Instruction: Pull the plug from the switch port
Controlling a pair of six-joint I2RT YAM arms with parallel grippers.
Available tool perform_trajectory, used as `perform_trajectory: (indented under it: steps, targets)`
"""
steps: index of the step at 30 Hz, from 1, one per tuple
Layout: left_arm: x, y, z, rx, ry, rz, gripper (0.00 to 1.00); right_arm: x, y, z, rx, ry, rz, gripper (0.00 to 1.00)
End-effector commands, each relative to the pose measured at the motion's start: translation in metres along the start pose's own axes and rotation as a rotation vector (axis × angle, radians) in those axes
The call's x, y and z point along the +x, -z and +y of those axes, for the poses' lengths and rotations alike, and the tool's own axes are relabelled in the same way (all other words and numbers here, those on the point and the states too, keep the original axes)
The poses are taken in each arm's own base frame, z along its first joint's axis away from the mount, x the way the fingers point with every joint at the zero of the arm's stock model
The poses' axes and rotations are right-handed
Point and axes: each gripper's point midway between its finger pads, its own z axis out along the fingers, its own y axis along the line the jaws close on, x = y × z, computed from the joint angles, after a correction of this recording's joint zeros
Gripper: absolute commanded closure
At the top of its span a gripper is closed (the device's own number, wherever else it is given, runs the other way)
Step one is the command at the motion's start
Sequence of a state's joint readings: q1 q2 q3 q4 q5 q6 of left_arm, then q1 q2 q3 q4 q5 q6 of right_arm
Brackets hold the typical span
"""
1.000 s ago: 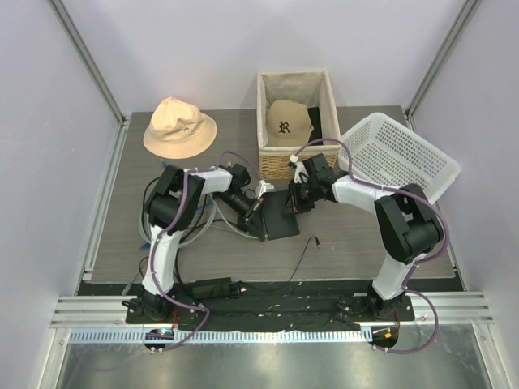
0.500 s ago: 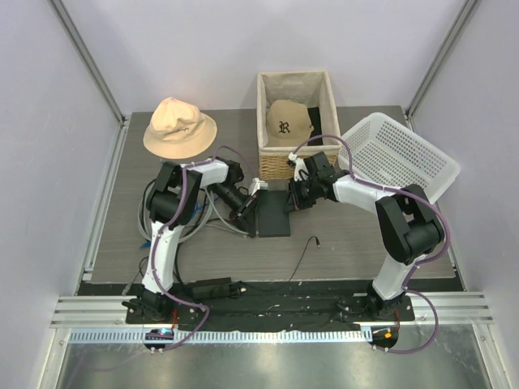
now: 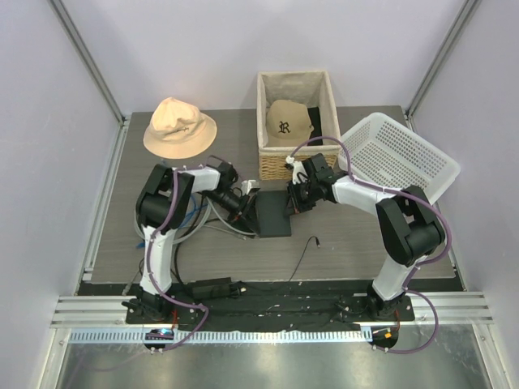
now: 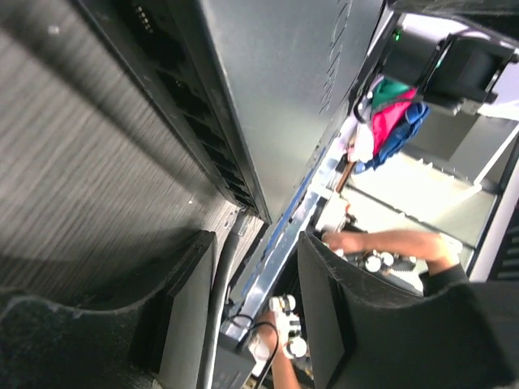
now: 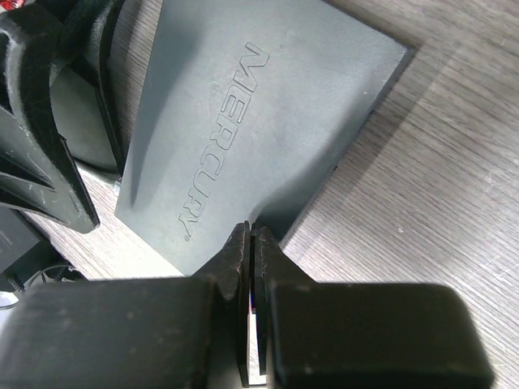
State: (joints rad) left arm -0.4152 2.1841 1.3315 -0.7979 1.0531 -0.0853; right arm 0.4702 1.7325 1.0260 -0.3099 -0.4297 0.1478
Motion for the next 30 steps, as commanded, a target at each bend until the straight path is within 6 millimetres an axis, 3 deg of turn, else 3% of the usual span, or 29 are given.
perform_trajectory:
  steps: [1, 5, 10, 13, 15, 21, 25, 30]
  targets:
    - [-0.043, -0.008, 0.054, -0.227, -0.165, -0.178, 0.49, 0.030, -0.006, -0.009, 0.044, 0.003, 0.095, 0.99]
    - [-0.045, -0.014, 0.057, -0.243, -0.153, -0.194, 0.57, 0.037, -0.012, -0.009, 0.043, 0.013, 0.120, 0.99]
    - [-0.058, -0.014, 0.058, -0.248, -0.173, -0.271, 0.54, 0.046, -0.019, -0.011, 0.035, -0.003, 0.150, 0.99]
    - [-0.060, -0.020, 0.055, -0.228, -0.187, -0.269, 0.58, 0.049, -0.021, -0.011, 0.031, -0.012, 0.162, 0.99]
    - [-0.057, -0.026, 0.054, -0.192, -0.186, -0.257, 0.60, 0.051, -0.022, -0.013, 0.034, -0.020, 0.169, 0.99]
    - [-0.033, -0.029, 0.023, 0.026, -0.245, -0.146, 0.52, 0.049, -0.025, -0.013, 0.033, -0.017, 0.173, 0.99]
    - [-0.015, -0.029, 0.027, 0.035, -0.285, -0.054, 0.50, 0.046, -0.024, -0.014, 0.040, -0.012, 0.163, 0.99]
    - [-0.019, -0.029, 0.040, -0.111, -0.301, -0.053, 0.51, 0.044, -0.022, -0.013, 0.044, -0.006, 0.156, 0.99]
